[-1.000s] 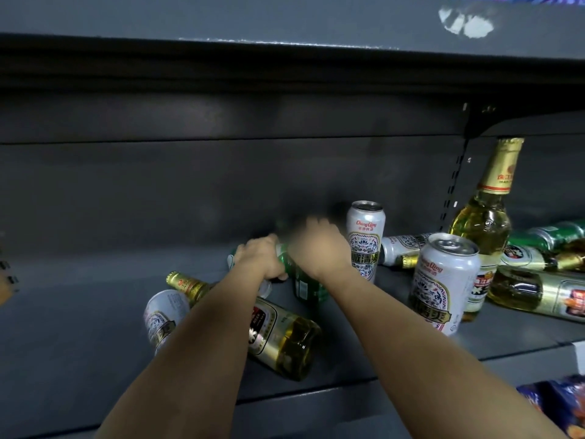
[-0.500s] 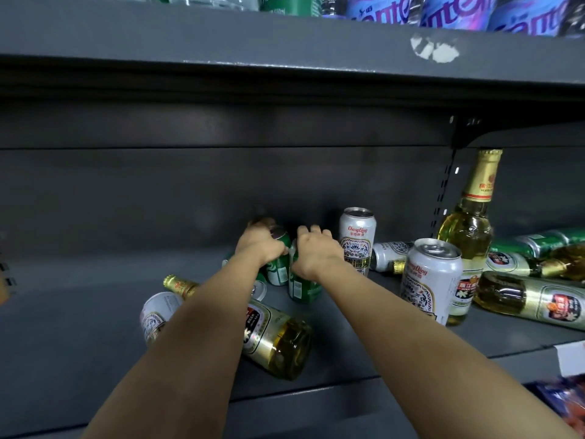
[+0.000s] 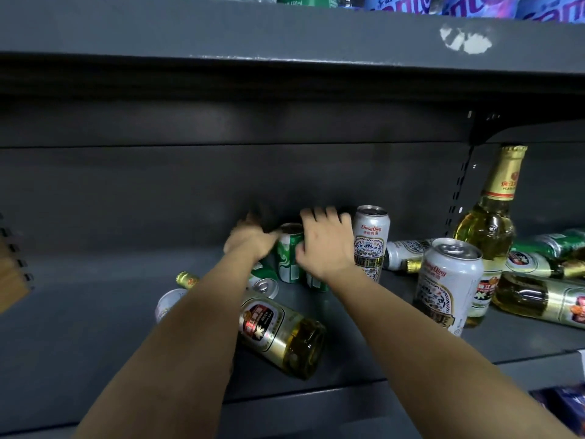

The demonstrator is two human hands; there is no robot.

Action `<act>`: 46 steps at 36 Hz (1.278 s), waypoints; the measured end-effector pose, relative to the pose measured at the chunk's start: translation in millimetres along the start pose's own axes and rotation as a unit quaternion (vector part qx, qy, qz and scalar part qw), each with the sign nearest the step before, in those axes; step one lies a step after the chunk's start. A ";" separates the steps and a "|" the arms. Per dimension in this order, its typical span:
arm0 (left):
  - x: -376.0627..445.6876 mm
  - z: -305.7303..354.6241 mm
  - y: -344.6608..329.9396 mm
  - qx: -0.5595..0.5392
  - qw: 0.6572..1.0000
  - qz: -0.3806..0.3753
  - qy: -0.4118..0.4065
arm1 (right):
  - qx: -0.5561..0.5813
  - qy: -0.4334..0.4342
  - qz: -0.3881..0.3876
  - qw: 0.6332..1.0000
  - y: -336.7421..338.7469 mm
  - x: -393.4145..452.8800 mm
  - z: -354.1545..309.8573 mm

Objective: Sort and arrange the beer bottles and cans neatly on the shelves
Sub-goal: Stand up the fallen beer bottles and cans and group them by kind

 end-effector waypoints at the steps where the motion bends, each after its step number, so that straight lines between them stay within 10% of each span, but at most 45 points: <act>1: 0.6 -8.2 1.6 0.035 0.999 -0.003 0.030 | 0.024 0.036 0.047 0.998 2.9 -2.4 -6.3; 4: -0.9 -25.5 -0.5 0.075 0.992 -0.061 0.079 | 0.120 0.105 -0.011 0.987 -0.6 -8.6 -30.5; 8: -10.1 -30.2 -12.3 0.040 0.987 -0.143 0.064 | 0.205 -0.054 -0.230 0.950 -33.6 -9.4 -44.6; 16: -13.0 -37.5 -11.5 -0.043 0.983 -0.158 0.083 | 0.282 -0.241 -0.363 0.855 -58.9 -6.0 -47.8; 28: -14.3 -49.4 6.8 -0.169 0.954 -0.186 0.165 | 0.208 -0.143 -0.207 0.945 -31.8 19.2 -81.7; 46: -13.4 -68.0 20.6 -0.109 0.993 -0.010 0.048 | 0.268 -0.089 -0.171 0.944 -36.3 29.4 -92.5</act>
Point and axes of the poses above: each hand's wrist, its own x-axis towards the middle knuckle, its own y-axis out of the back of the hand, z = x × y, the point moved 3 cm from there along x, towards the middle knuckle, and after that the axes turned 12 degrees about x, right-handed, at the moved point
